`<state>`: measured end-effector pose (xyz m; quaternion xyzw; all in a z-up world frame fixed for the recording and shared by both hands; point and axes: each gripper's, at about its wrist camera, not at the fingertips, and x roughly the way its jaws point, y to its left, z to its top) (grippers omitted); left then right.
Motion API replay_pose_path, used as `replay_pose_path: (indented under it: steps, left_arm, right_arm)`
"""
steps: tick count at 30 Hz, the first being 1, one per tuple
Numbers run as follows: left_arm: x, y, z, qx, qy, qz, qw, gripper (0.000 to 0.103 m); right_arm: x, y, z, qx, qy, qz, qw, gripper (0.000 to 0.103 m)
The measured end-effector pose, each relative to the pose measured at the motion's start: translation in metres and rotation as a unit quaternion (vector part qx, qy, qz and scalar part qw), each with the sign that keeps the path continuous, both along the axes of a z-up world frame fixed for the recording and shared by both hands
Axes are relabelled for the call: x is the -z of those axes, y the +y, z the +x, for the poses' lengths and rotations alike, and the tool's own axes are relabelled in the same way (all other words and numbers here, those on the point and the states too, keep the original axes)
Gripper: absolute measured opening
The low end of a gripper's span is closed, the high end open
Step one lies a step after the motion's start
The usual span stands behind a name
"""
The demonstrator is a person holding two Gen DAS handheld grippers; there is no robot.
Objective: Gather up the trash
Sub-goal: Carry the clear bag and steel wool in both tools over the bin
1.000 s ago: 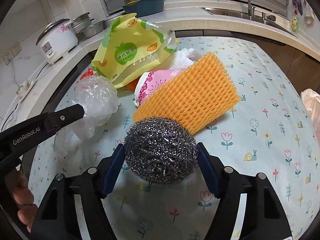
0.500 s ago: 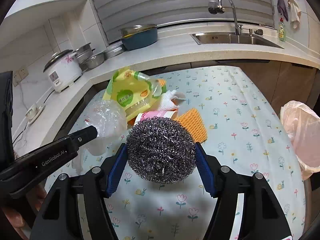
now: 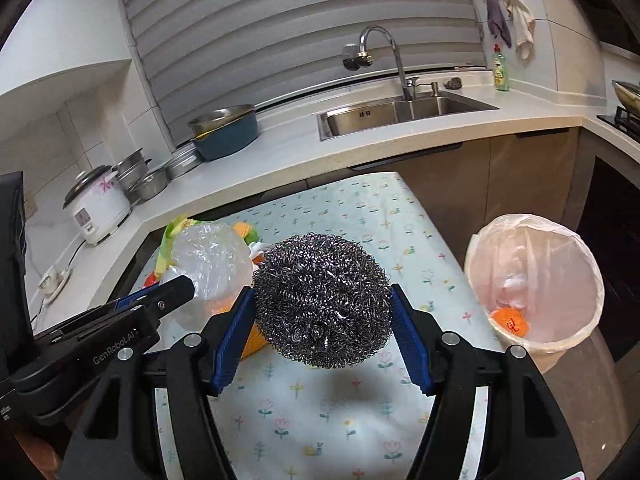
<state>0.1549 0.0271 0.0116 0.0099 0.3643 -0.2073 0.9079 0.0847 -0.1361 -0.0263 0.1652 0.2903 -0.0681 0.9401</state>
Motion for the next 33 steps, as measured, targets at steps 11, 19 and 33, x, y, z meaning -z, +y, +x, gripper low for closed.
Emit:
replay_pose_path:
  steps: [11, 19, 33]
  left_arm:
    - [0.0, -0.085, -0.015, 0.064, -0.004, 0.017, 0.9978, 0.022]
    - [0.012, -0.146, -0.021, 0.115, 0.004, 0.034, 0.9927, 0.023]
    - [0.038, -0.243, -0.019, 0.19, 0.033, 0.041, 0.9803, 0.023]
  right_arm:
    - [0.003, -0.081, -0.034, 0.074, -0.008, 0.011, 0.997, 0.064]
    - [0.014, -0.138, -0.056, 0.128, -0.003, 0.023, 0.991, 0.064]
    - [0.032, -0.217, -0.075, 0.198, 0.006, 0.034, 0.98, 0.064]
